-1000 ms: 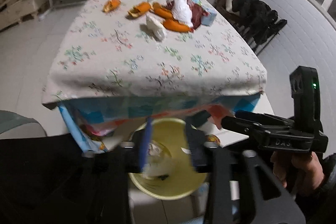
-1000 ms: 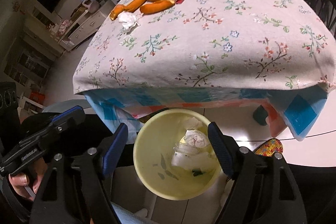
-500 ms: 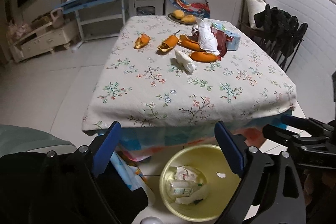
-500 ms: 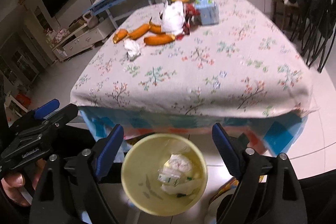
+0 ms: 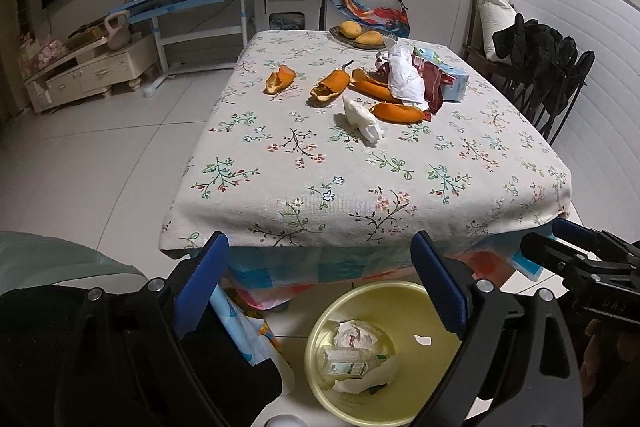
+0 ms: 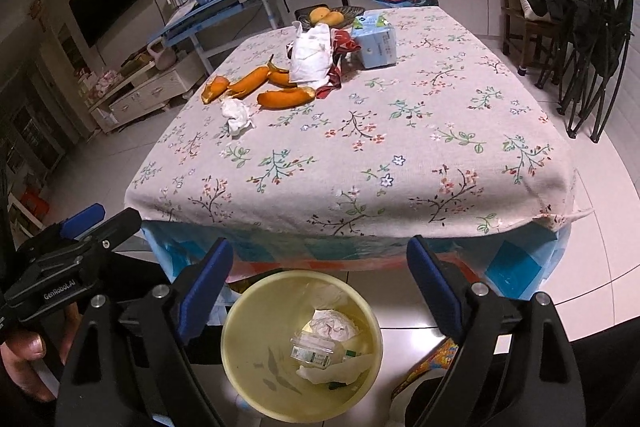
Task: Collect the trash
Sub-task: 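Move both tools back over the table toward the orange peels, then grasp an orange peel with the right tool while the left tool grasps a white tissue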
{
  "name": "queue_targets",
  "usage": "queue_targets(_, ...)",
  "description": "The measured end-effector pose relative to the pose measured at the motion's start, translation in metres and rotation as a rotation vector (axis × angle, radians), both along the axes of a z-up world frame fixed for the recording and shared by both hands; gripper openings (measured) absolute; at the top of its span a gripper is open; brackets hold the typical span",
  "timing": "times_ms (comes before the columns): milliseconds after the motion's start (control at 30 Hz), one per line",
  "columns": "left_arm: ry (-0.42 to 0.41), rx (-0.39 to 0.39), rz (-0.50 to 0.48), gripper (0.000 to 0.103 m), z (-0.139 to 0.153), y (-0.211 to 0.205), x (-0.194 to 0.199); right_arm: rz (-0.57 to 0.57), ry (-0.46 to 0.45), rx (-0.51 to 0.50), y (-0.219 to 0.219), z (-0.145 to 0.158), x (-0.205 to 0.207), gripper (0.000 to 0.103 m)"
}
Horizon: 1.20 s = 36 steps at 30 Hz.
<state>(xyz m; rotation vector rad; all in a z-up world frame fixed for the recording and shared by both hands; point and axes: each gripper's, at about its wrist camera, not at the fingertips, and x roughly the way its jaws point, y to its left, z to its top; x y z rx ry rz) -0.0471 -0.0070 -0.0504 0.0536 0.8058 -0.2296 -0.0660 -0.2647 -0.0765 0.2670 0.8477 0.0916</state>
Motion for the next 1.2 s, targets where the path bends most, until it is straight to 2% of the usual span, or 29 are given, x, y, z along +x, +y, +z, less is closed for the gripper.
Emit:
queue_targets(133,0.005,-0.006,-0.001,0.089,0.0,0.001,0.0,-0.01,-0.017,-0.001,-0.001,0.003,-0.002,0.088)
queue_targets(333,0.017,-0.07,0.002,0.089,0.004,0.005,0.008,-0.008,-0.042,0.006,-0.001,0.011,0.004,0.088)
queue_targets(500,-0.001,-0.073,0.0,0.089,0.012,0.003,0.021,-0.001,-0.044,0.0,0.0,0.012,0.02,0.088)
queue_targets(967,0.017,-0.091,0.039,0.09,0.02,0.004,0.097,0.07,-0.05,-0.011,0.01,0.011,0.071,0.088)
queue_targets(1067,0.01,-0.093,0.052,0.089,0.025,0.006,0.115,0.148,-0.057,-0.012,0.021,0.013,0.083,0.078)
queue_targets(1200,0.013,-0.086,0.055,0.089,0.028,0.009,0.138,0.275,-0.065,-0.089,0.039,0.019,0.108,0.062)
